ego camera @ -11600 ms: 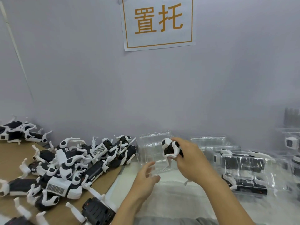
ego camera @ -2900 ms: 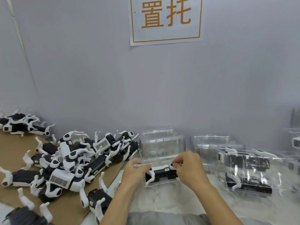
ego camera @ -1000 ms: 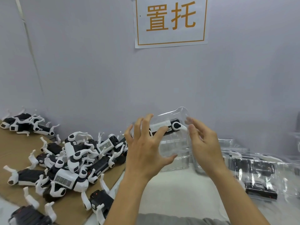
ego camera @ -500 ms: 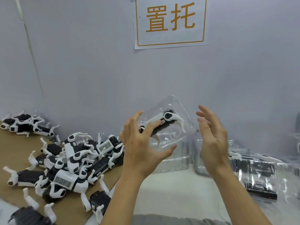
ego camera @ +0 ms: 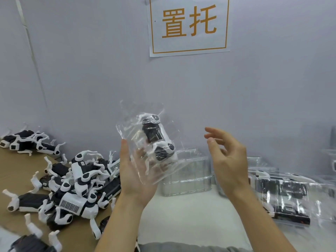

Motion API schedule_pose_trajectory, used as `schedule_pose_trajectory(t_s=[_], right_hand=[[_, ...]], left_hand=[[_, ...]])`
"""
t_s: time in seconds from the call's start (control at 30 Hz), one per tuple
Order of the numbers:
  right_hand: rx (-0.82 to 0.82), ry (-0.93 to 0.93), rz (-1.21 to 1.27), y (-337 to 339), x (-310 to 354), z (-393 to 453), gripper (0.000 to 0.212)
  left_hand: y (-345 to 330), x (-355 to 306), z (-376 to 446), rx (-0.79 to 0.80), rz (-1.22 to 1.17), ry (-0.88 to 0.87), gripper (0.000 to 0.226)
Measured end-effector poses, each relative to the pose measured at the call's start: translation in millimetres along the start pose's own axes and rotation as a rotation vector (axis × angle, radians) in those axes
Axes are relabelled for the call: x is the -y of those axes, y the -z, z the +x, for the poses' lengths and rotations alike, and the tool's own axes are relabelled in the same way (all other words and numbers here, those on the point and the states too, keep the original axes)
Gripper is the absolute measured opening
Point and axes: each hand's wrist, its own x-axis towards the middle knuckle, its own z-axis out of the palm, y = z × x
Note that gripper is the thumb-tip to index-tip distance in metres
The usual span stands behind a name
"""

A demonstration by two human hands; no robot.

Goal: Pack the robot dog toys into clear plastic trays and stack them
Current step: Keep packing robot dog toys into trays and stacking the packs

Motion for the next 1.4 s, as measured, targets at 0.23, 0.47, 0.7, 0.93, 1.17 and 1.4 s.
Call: schedule_pose_trajectory(t_s=[0.23, 0.47, 0.7, 0.93, 1.17, 1.4], right_hand=[[0.106, 0.286, -0.165, -19, 20, -8, 0.021], [0.273, 0.389, -0.238, -28, 26, -13, 0.017], [0.307, 0.374, -0.27, -24, 26, -11, 0.016], [0.307, 0.364, -0.289, -22, 23, -9, 0.016], [0.312, 0.312, -0.311, -20, 16, -8, 0.015], [0.224, 0.263, -0.285, -16, 15, -5, 0.031]], left_hand=[[11, 6, 3, 0.031, -0.087, 0.079, 0.084], [10, 4, 4, 0.088, -0.061, 0.06, 0.077], [11, 5, 6, 0.061, -0.035, 0.065, 0.077], [11, 5, 5, 0.063, -0.003, 0.058, 0.077], [8, 5, 5, -0.035, 0.073, 0.062, 0.079], [2, 5, 2, -0.036, 0.228, 0.068, 0.075]])
